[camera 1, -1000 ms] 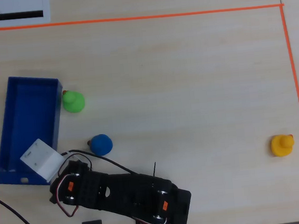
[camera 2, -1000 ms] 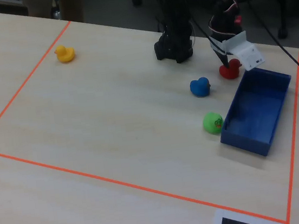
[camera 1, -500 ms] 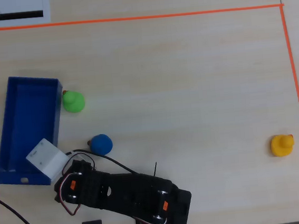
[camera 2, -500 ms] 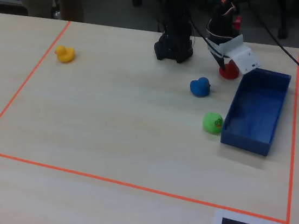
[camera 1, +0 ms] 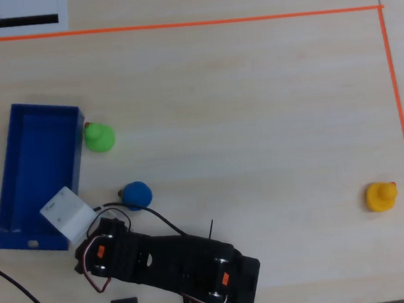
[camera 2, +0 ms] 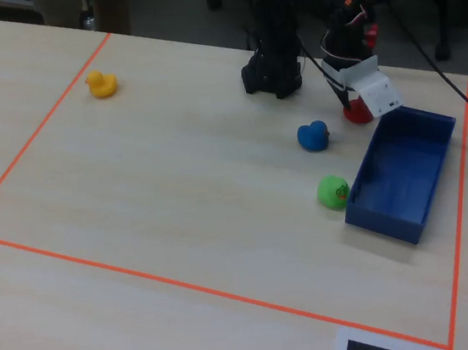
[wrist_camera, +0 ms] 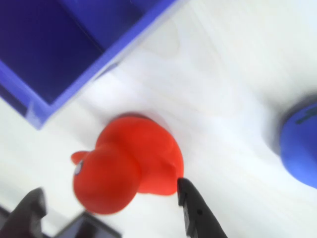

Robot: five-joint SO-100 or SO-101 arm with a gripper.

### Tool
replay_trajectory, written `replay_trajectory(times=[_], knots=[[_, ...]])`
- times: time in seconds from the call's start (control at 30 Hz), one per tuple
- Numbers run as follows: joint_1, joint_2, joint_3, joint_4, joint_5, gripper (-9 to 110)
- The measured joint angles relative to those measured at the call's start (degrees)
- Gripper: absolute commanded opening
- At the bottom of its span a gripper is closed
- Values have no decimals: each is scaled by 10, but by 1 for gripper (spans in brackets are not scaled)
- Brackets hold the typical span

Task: Grasp red duck and put it into box.

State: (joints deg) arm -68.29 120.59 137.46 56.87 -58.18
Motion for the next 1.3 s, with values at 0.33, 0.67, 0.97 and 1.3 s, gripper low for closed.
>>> replay_trajectory(times=[0.33,0.67,0.97,1.3], knots=[[-13,0,18,-25,31,23],[-17,3,39,-57,45,0],[24,15,-19,26,39,0],[88,7,-283,65,152,0]])
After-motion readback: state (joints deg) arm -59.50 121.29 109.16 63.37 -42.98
